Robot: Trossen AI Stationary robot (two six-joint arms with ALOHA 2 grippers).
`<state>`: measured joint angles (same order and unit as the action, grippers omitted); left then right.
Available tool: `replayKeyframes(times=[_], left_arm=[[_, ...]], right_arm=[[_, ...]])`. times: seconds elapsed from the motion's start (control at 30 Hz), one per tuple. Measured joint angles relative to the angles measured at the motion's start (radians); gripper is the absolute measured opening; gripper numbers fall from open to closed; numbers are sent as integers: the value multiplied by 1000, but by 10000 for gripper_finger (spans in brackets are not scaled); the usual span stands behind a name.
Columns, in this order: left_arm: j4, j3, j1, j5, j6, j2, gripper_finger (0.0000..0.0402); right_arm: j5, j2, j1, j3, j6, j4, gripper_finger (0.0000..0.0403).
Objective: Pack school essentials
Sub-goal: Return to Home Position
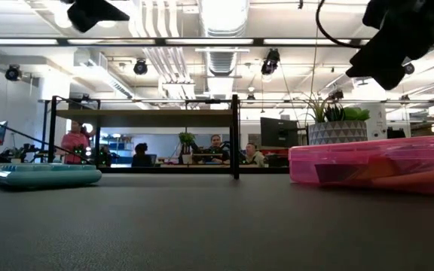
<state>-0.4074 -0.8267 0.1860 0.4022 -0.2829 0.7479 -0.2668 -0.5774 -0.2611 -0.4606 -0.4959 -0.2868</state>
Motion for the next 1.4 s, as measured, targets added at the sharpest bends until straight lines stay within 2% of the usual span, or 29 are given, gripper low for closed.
replayKeyframes(times=[0.27,0.53,0.73,0.87,1.13,1.4], left_arm=[[4,201,-1,0,-34,-211,212],[43,431,0,9,-183,-372,212],[163,576,-1,43,-183,-475,212],[167,653,-1,103,-226,-537,212],[214,743,-1,127,-261,-636,212],[225,746,-1,129,-261,-637,212]], right_arm=[[-47,63,0,121,-16,161,118],[-50,73,0,238,-62,298,118],[-49,73,0,313,-88,418,118],[-49,73,0,357,-88,499,118],[-48,73,0,437,-92,645,115],[-48,72,0,448,-107,659,93]])
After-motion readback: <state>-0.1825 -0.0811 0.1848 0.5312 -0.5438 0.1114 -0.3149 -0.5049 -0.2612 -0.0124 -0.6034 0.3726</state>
